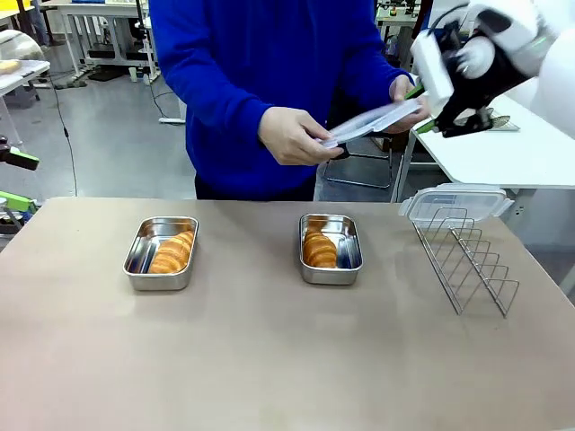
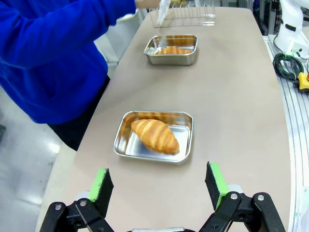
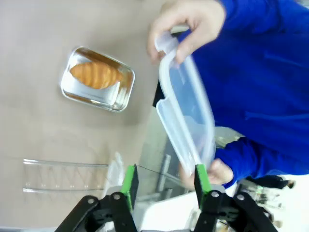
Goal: Place the bread in airtight containers.
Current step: Release when the human grabs the Airtight Container lid.
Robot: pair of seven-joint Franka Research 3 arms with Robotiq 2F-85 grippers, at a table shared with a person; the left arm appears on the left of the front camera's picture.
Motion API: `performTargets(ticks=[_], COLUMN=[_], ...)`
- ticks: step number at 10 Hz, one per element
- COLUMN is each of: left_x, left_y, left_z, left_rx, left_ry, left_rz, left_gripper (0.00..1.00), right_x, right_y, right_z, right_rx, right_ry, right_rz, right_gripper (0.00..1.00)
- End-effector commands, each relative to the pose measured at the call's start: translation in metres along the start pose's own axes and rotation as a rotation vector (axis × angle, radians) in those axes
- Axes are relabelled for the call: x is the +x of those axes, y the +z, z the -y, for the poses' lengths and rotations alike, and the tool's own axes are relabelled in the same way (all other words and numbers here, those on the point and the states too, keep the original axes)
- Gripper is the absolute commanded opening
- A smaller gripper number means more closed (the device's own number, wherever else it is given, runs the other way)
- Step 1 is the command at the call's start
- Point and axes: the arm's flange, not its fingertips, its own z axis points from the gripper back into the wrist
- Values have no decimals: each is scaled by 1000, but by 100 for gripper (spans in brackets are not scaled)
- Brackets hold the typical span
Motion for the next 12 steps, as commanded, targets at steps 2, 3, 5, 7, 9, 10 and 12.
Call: performTargets(ticks=[2, 3, 5, 7, 9, 10, 12], left_x=[-1, -1, -1, -1, -1, -1, -1], left_y=[-2, -2, -2, -2, -2, -2, -2], left_z=[2, 2, 2, 2, 2, 2, 2], left_rx=[13, 13, 13, 13, 13, 13, 13], left_ry=[-14, -14, -14, -14, -14, -14, -14], left_rz=[27, 27, 27, 27, 27, 27, 27], left_gripper=[100, 100, 100, 100, 100, 100, 100], right_x=[-70, -101, -159, -198, -211, -217, -230], right_y=[25, 27, 24, 20, 19, 20, 23], right_z=[13, 6, -21, -60, -98, -113, -132], right_rx=[105, 162, 196, 224, 204, 196, 162], right_ry=[-450, -577, -778, -931, -1013, -1039, -1078], right_rz=[144, 162, 292, 381, 397, 414, 454], right_gripper=[100, 100, 100, 100, 100, 100, 100])
